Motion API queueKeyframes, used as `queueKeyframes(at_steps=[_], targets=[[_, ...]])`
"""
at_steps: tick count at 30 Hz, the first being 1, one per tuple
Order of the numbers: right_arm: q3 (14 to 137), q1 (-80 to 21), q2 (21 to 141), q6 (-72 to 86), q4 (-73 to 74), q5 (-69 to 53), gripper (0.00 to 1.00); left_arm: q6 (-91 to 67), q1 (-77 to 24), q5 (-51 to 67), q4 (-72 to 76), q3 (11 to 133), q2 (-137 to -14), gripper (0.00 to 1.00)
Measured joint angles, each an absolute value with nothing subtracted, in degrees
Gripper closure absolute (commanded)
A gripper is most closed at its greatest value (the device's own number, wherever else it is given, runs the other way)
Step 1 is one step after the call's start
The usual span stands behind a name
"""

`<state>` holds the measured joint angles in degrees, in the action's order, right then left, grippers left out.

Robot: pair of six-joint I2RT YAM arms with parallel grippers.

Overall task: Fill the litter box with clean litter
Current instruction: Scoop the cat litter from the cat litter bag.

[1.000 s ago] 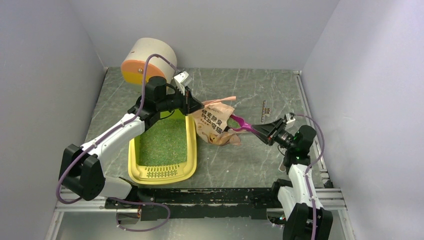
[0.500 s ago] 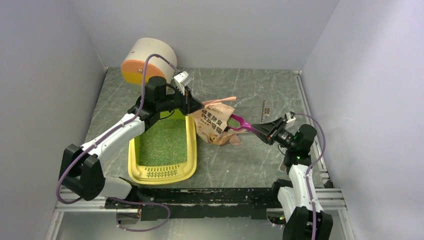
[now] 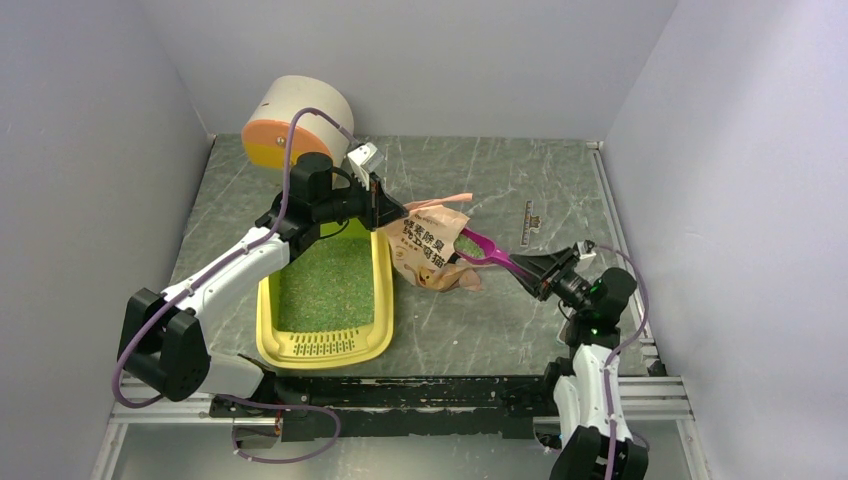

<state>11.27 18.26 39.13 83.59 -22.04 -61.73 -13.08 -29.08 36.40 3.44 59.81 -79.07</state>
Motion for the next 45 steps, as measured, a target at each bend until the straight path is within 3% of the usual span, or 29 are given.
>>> queueKeyframes(at_steps=[11, 16, 26, 33, 45], targets=[[5.34, 19.88, 33.26, 92.42, -24.12, -60.14, 1.00, -13.65, -29.08, 36.36, 3.92, 59.72, -79.07, 0.95], [1.67, 19.81, 36.36, 98.35, -33.98, -60.47, 1.00, -14.52, -29.08, 36.36, 4.91, 59.33, -79.07, 0.95], [2.61, 18.90, 38.22, 97.73, -36.16, -61.12, 1.00, -14.98, -29.08, 36.16, 4.89, 59.16, -78.96, 0.95], [8.62, 18.87, 31.81, 88.16, -21.19, -58.87, 1.00, -15.09, -29.06, 33.32, 4.86, 59.16, -78.96, 0.95], [11.38, 18.90, 29.39, 82.85, -11.33, -55.16, 1.00, -19.22, -27.55, 31.07, 8.47, 58.08, -80.75, 0.95]])
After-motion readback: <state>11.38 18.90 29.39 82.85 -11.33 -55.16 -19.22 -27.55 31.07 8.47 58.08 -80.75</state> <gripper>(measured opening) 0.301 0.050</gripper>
